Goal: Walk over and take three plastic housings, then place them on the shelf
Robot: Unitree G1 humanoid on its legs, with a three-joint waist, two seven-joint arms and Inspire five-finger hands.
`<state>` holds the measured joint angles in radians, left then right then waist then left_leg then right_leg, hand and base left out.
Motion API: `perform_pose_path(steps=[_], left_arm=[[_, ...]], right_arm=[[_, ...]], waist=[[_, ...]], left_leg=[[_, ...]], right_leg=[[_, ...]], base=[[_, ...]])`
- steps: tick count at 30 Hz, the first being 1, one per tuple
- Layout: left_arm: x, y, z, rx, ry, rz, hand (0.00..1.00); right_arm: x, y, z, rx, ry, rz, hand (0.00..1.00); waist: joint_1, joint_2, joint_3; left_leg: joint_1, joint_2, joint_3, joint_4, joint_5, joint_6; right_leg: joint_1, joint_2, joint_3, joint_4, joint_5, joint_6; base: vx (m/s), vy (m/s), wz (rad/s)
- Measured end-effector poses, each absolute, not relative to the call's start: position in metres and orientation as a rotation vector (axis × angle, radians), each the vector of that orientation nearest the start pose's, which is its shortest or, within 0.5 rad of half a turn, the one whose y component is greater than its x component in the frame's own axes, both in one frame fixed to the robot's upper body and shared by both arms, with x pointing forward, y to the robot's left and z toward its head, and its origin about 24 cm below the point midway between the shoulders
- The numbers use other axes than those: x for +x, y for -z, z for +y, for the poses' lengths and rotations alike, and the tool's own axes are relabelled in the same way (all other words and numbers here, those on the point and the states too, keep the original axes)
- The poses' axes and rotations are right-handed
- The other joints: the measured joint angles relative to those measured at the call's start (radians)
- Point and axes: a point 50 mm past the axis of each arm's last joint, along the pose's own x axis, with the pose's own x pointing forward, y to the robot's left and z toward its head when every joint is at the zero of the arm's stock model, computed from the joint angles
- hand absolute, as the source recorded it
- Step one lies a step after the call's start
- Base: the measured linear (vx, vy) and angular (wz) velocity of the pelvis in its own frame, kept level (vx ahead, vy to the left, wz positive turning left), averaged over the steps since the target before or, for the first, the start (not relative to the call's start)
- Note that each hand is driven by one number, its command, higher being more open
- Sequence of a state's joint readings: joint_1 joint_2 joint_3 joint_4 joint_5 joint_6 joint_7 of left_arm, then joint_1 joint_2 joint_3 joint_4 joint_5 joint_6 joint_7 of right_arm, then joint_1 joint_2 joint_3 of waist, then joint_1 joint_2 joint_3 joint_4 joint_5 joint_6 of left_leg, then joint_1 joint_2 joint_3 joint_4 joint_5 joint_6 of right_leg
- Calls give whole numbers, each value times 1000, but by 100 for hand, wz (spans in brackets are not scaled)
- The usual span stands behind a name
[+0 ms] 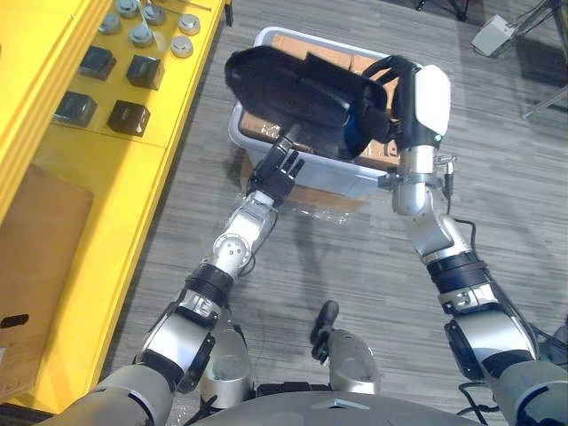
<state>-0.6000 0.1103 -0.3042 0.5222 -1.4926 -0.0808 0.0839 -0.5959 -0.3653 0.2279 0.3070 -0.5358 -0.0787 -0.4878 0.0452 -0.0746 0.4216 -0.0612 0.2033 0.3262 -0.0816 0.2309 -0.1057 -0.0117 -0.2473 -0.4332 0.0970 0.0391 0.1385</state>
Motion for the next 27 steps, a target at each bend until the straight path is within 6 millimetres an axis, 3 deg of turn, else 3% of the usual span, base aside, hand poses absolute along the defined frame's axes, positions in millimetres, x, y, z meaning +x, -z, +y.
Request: perform_pose_path(steps=[6,7,16,20,26,27], left_arm=[[350,-75,87,-1318,124,179,100],[349,-71,87,-1334,106,184,0],[331,-37,91,-1404,-37,208,0],[321,-22,97,-1402,-116,209,0],[314,-15,99,-1343,-168,184,0],[314,-15,100,-1330,-170,171,0]], right_arm=[[337,-145,-136,-827,170,-582,0],[336,-142,-133,-816,159,-575,0],[318,-99,-123,-766,93,-457,0],[309,-87,-116,-760,48,-454,0],[297,-78,-107,-696,30,-446,0],[295,-77,-107,-687,38,-443,100]], waist=[[-1,11,-10],[1,11,-13],[-2,-3,-107],[-15,-9,-162],[-24,-19,-197],[-24,-21,-201]], left_leg=[[8,-4,-2,0,0,1],[12,-5,-1,0,-1,1],[17,-11,-6,-1,-6,2],[29,-12,-3,-2,-15,-3],[39,-14,3,-3,-22,-5],[39,-14,3,-3,-22,-5]], right_leg=[[25,4,-1,-37,24,3],[33,5,-2,-49,30,4],[56,7,-9,-86,43,6],[74,9,-7,-113,53,9],[85,10,-3,-126,54,9],[86,9,-4,-128,55,9]], base=[[-12,4,0],[-38,10,-2],[4,0,1],[0,3,-2],[-2,3,-3],[0,0,0]])
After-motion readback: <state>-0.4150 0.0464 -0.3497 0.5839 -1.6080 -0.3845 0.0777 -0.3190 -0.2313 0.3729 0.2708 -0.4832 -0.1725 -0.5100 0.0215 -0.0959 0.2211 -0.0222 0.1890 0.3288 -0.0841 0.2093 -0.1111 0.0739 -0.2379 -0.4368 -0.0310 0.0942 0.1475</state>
